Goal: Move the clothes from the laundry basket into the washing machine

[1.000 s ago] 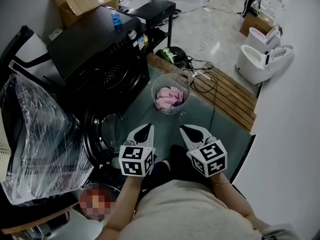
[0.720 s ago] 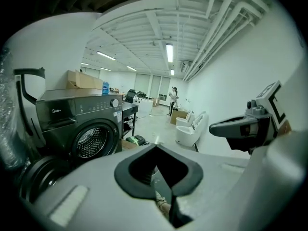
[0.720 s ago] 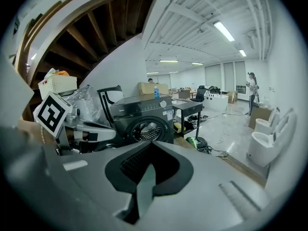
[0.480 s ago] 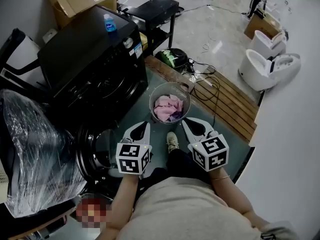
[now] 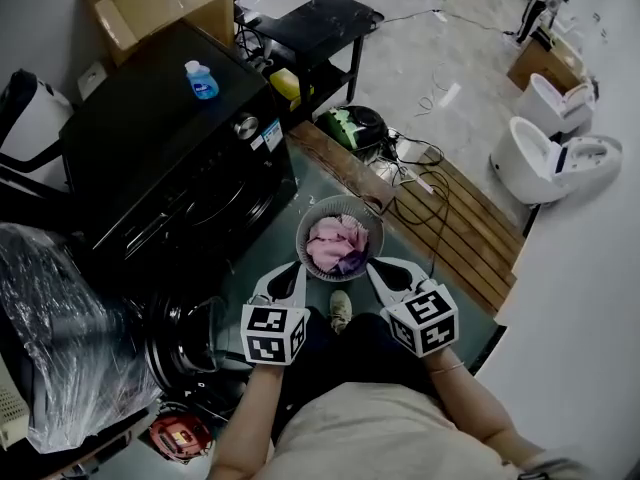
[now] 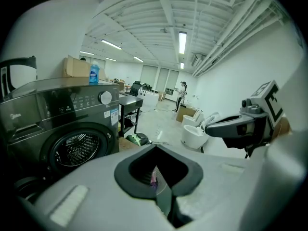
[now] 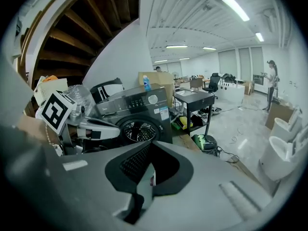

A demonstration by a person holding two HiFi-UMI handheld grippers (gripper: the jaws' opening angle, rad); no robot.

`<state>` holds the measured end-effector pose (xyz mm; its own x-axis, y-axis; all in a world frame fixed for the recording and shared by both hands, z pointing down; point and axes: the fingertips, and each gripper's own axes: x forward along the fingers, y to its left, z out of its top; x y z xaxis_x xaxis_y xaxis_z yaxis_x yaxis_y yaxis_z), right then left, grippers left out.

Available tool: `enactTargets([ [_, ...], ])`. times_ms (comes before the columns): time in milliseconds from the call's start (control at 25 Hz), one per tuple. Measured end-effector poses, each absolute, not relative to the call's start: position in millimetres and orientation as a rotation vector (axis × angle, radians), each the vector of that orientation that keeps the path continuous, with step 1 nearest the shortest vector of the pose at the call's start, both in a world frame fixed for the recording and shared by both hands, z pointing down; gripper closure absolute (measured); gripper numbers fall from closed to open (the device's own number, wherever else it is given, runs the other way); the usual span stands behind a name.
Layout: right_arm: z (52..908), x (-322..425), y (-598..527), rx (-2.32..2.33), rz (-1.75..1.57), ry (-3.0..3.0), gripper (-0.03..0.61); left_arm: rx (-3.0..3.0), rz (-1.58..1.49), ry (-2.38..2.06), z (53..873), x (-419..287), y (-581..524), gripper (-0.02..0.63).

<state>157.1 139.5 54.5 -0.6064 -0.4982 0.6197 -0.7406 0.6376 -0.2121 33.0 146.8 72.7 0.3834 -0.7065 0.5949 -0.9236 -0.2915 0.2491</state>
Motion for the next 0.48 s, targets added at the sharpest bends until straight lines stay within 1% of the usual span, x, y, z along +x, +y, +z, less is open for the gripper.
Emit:
enactTargets([
  [240, 85.1, 148.8, 121.1, 0.922, 0.676, -2.291, 0.552, 2.048, 0.575, -1.306, 109.4, 35.5, 129.2, 0.614],
  [480, 138.2, 133.9, 122.2, 0.863, 0.712, -2.236, 0.552, 2.018, 0.637, -1.217, 166.0, 32.4, 130.0, 0.614],
])
